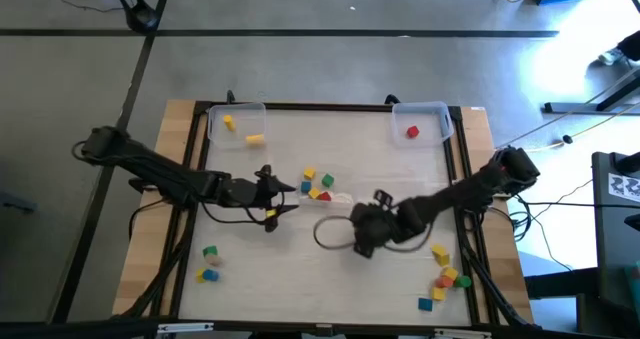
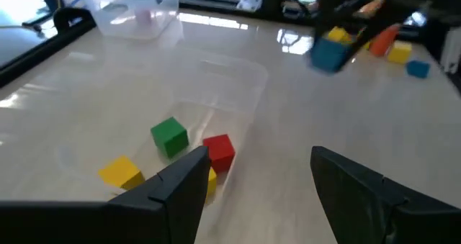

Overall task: Sort blocks by size
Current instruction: Put the blue square block into the bottom transparent bin, then put the yellow square block into the bottom transparent bin

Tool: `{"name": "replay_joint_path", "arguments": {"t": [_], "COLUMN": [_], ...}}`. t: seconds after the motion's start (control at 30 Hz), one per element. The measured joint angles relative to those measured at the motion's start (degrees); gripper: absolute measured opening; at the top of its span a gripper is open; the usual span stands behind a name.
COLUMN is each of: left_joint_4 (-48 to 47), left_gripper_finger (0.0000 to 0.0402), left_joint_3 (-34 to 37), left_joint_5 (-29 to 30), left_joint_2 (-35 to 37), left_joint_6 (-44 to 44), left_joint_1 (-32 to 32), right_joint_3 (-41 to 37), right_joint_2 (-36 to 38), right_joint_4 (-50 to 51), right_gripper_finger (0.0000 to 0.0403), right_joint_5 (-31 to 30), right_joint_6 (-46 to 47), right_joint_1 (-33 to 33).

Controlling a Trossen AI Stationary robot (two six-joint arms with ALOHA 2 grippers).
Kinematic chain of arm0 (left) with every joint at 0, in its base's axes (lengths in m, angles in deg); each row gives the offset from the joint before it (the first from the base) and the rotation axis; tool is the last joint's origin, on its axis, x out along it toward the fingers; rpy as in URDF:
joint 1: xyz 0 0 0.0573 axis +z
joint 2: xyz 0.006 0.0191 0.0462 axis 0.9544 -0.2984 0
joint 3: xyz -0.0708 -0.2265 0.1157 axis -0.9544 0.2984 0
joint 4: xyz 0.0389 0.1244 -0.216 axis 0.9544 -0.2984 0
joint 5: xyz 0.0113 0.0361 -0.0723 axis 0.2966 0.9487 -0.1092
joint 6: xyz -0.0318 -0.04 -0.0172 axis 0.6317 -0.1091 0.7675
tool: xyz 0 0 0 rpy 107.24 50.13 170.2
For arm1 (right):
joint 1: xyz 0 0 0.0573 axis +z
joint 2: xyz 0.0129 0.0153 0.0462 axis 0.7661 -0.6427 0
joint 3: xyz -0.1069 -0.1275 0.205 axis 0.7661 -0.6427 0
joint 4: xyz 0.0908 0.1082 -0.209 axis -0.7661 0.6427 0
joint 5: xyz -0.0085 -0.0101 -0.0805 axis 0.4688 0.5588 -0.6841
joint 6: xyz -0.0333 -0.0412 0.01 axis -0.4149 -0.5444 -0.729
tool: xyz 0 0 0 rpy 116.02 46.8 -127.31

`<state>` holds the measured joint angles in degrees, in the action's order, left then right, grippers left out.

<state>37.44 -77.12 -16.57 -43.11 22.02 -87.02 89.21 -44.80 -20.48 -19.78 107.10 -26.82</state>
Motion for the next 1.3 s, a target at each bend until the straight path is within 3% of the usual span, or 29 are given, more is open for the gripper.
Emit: {"name": "replay_joint_path", "arguments": {"t": [0.23,0.4,0.63,0.9,1.07,1.3], "left_joint_4": [-0.09,0.01,0.1,0.13,0.05,-0.24], "left_gripper_finger": [0.023,0.023,0.023,0.023,0.023,0.023], "left_joint_3": [2.1,2.11,2.13,2.15,2.15,2.15], "left_joint_5": [3.29,4.49,4.47,4.46,4.46,4.46], "left_joint_2": [3.02,3.03,3.03,3.03,3.03,3.02], "left_joint_6": [-0.01,0.0,-0.28,-1.33,-1.33,-1.35], "left_joint_1": [-2.77,-3.25,-4.18,-4.47,-4.44,-4.45], "right_joint_3": [0.0,0.0,0.0,0.16,4.95,15.89], "right_joint_2": [0.0,-0.3,-3.28,-5.25,-4.13,-3.98], "right_joint_4": [-7.37,-9.46,-10.35,-10.19,0.51,25.11], "right_gripper_finger": [0.0142,0.0147,0.0151,0.0238,0.0279,0.0286], "right_joint_5": [-0.68,-4.74,-4.88,-3.41,2.85,7.82], "right_joint_6": [-9.82,-11.18,-11.54,-12.78,-10.82,0.79], "right_joint_1": [-8.07,-12.25,-16.62,-16.82,-14.86,-3.85]}}
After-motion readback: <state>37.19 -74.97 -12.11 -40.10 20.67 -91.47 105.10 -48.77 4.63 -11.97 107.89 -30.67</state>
